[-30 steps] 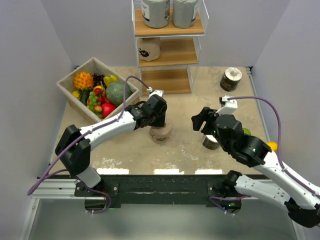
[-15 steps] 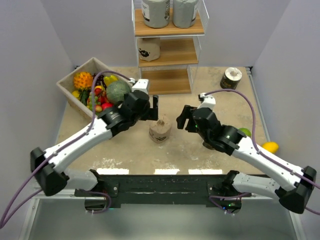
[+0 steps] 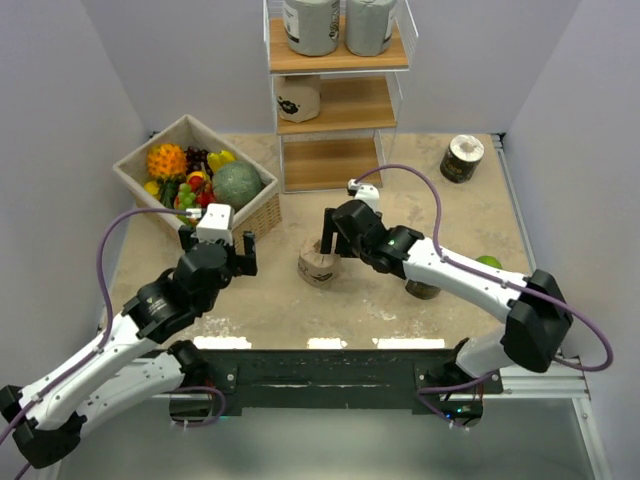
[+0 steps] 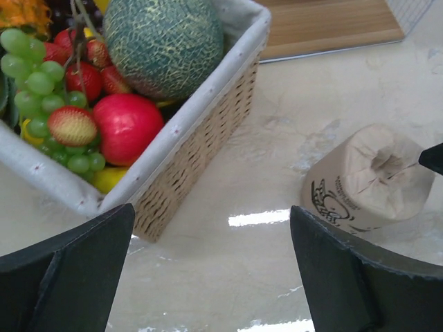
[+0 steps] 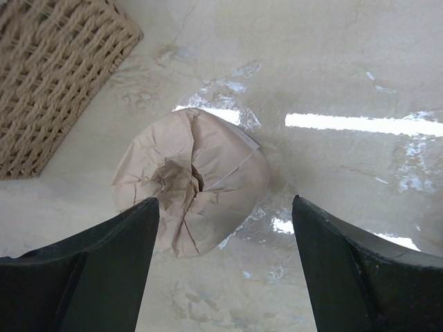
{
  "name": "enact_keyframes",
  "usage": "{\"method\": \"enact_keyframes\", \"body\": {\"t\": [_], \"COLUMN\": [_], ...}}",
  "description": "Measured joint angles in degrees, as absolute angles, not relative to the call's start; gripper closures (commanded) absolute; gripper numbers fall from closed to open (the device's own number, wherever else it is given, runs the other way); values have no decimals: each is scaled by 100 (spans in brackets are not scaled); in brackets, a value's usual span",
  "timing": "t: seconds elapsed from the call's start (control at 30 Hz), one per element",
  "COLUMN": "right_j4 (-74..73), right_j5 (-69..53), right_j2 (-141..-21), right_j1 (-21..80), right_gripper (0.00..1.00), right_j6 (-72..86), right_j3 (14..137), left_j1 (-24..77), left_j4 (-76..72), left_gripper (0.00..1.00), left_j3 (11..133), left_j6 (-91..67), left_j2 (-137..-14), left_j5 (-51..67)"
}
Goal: Place and organize the paper towels onto the shelf
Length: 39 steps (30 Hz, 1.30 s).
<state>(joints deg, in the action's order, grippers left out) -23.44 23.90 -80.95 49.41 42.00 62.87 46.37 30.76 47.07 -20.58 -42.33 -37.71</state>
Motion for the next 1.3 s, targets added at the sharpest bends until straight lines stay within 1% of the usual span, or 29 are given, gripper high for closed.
{"method": "enact_keyframes", "body": {"t": [0.1, 0.3, 0.5, 0.6, 0.73, 0.77, 0.83, 0.87, 0.97, 1.17, 1.3], "right_j4": [-2307, -2322, -2331, -2329, -2309, -2307, -2285, -2268, -2268, -2298, -2314], "right_j5": [2246, 2143, 2152, 2150, 2150, 2147, 2145, 2145, 2150, 2180, 2403], "right_j2": [-8488, -8934, -8986, -9002, -9091, -9137, -9220, -9242, -9253, -9170, -9032], "right_j1": [4917, 4906, 4906, 4906, 4906, 4906, 4906, 4906, 4901, 4703, 4313], "right_gripper": [20, 22, 30, 32, 39, 44, 49, 53, 58, 62, 63], "right_j6": [4206, 4311, 4403, 4462, 4545, 4576, 4637, 4663, 4753, 4965, 5078], "right_j3": [6401, 6438, 6438, 6438, 6438, 6438, 6440, 6442, 6462, 6525, 6967], "left_j1": [4637, 4637, 4635, 4635, 4635, 4635, 4630, 4630, 4630, 4630, 4630], "left_j4": [3052, 2886, 2786, 2788, 2792, 2801, 2838, 2853, 2886, 2891, 2891], "left_gripper": [0, 0, 0, 0, 0, 0, 0, 0, 0, 0, 0], "left_j3": [4368, 4348, 4348, 4348, 4348, 4348, 4348, 4348, 4348, 4348, 4348], "left_j6": [-1977, -1861, -1817, -1817, -1824, -1831, -1844, -1846, -1848, -1892, -1894], "left_j2": [-3776, -3330, -3236, -3242, -3256, -3258, -3256, -3247, -3201, -3055, -3044], "left_j5": [-3889, -4156, -4390, -4429, -4545, -4582, -4674, -4711, -4794, -4978, -5017]}}
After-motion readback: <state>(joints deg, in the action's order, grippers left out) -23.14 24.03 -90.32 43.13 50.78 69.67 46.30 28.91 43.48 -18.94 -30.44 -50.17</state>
